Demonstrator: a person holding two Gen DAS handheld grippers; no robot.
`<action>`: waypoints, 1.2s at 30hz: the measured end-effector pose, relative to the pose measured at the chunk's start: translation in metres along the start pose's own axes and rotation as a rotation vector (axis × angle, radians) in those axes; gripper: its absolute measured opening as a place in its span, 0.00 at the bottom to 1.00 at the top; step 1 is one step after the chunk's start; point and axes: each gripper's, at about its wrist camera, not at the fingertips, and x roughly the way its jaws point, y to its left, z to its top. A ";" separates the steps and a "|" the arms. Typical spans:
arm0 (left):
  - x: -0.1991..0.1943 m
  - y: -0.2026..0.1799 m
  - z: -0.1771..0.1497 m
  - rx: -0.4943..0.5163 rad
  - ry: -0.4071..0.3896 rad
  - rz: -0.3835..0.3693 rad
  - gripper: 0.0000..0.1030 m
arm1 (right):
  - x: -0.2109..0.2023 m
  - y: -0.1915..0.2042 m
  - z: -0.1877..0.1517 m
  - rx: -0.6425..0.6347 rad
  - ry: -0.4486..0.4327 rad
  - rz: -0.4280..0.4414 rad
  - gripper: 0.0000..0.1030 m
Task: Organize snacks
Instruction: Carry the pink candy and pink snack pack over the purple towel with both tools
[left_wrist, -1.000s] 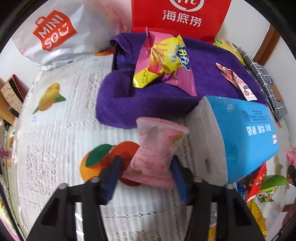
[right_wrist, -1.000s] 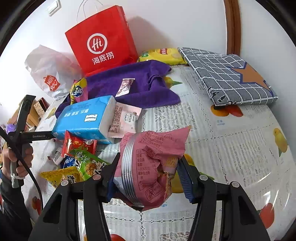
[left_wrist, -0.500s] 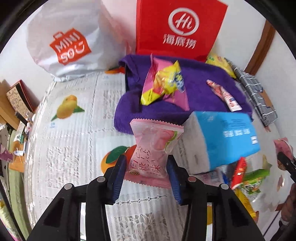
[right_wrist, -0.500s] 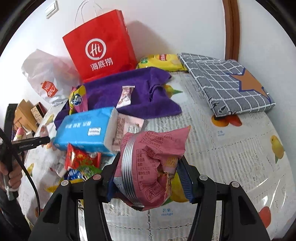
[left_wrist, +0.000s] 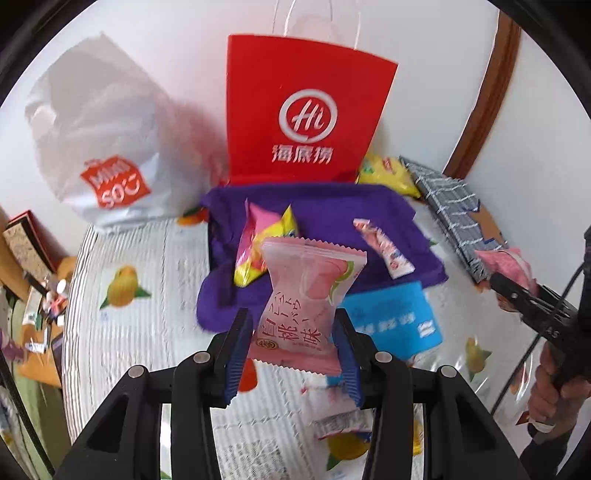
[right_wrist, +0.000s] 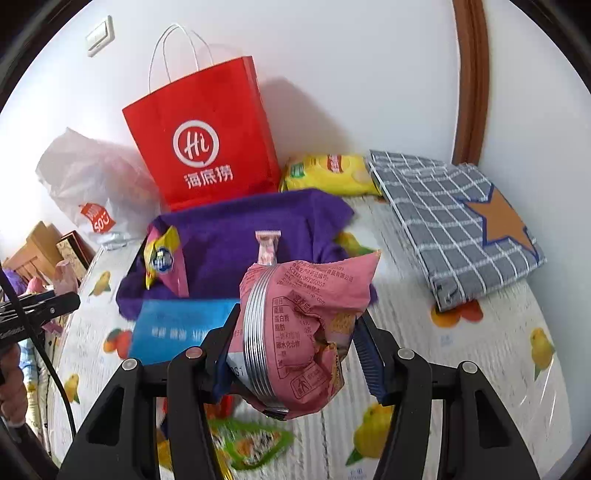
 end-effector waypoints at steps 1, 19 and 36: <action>0.001 -0.001 0.004 0.000 -0.004 -0.001 0.41 | 0.002 0.003 0.006 -0.008 -0.006 -0.005 0.55; 0.039 0.001 0.079 -0.015 -0.049 0.001 0.41 | 0.065 0.028 0.082 -0.034 -0.050 0.035 0.55; 0.093 0.010 0.098 -0.023 -0.015 -0.001 0.41 | 0.126 0.031 0.106 -0.047 -0.024 0.046 0.55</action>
